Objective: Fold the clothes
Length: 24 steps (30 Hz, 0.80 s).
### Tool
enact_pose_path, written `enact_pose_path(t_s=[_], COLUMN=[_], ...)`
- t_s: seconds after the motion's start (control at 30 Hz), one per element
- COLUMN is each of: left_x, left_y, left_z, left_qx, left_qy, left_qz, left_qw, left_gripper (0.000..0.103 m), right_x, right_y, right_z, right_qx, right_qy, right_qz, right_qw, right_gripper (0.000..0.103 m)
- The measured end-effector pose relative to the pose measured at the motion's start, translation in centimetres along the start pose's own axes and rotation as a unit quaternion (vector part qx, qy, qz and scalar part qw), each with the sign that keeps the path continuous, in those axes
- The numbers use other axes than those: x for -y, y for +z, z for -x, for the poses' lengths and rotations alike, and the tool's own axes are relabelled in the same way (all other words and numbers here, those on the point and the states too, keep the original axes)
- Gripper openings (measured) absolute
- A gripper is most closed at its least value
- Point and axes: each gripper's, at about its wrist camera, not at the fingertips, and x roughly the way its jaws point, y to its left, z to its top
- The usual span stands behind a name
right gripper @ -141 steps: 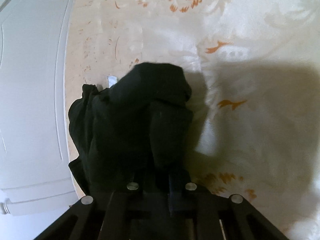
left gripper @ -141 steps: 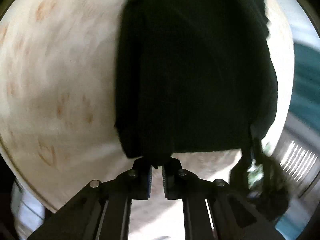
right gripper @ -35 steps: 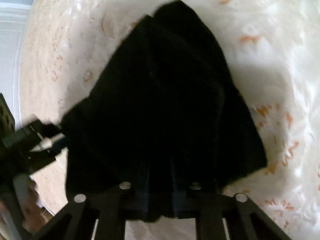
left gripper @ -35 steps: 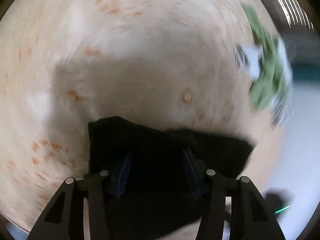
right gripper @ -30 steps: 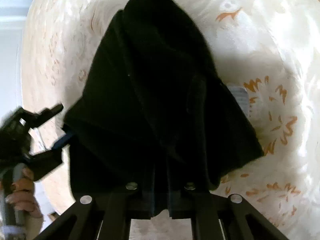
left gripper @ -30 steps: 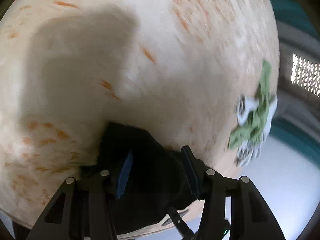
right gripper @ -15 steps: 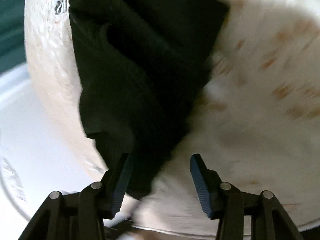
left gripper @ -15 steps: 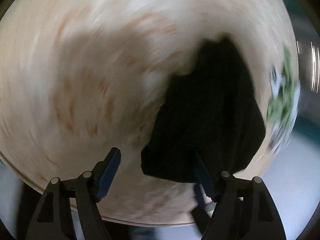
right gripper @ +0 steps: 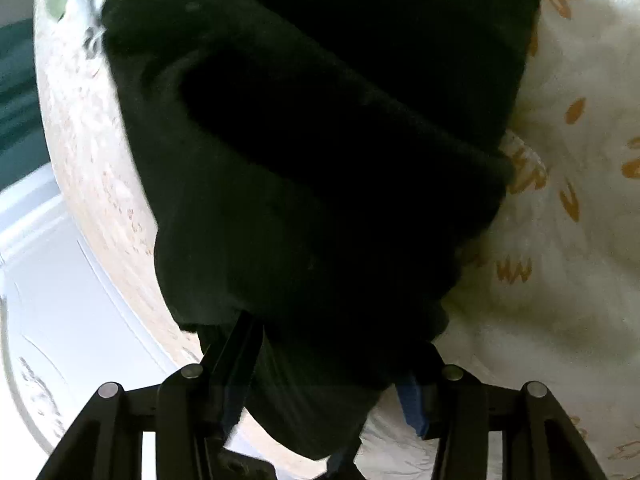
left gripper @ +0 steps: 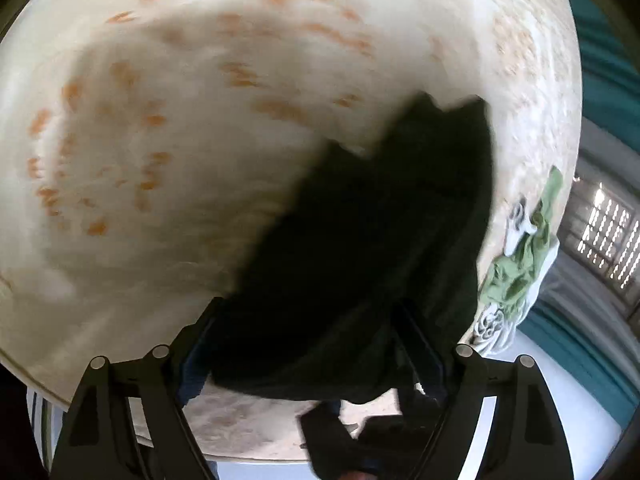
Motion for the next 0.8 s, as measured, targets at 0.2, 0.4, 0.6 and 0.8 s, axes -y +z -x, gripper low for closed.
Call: enact_pose_path(t_s=[0.2,0.4,0.6,0.8], left_x=[-0.8,3.5,14.0,23.4], left_y=[0.0,2.8,9.1,16.8], left_z=[1.9,8.3,18.1,25.0], left_qx=[-0.003,0.022,0.088,0.177], left_qy=[-0.060,-0.125,-0.211,-0.236], left_qz=[0.049,-0.009,-0.135,-0.236], left_qw=[0.9970,0.9919,0.9641,0.9259], left_gripper=[0.023,0.020,0.019,0.020], right_x=[-0.8,-8.8,-24.2,-42.6], right_y=[-3.4,-7.9,-11.6,-15.1], right_z=[0.6,0.7,-1.5,-8.1], right_qx=[0.040,0.075,0.100,0.101], right_qy=[0.052,0.075,0.120,0.190], right_qz=[-0.023,0.057,0.201,0.350], right_qw=[0.998,0.993,0.967,0.912], right_gripper=[0.015,0.012,0.011,0.011])
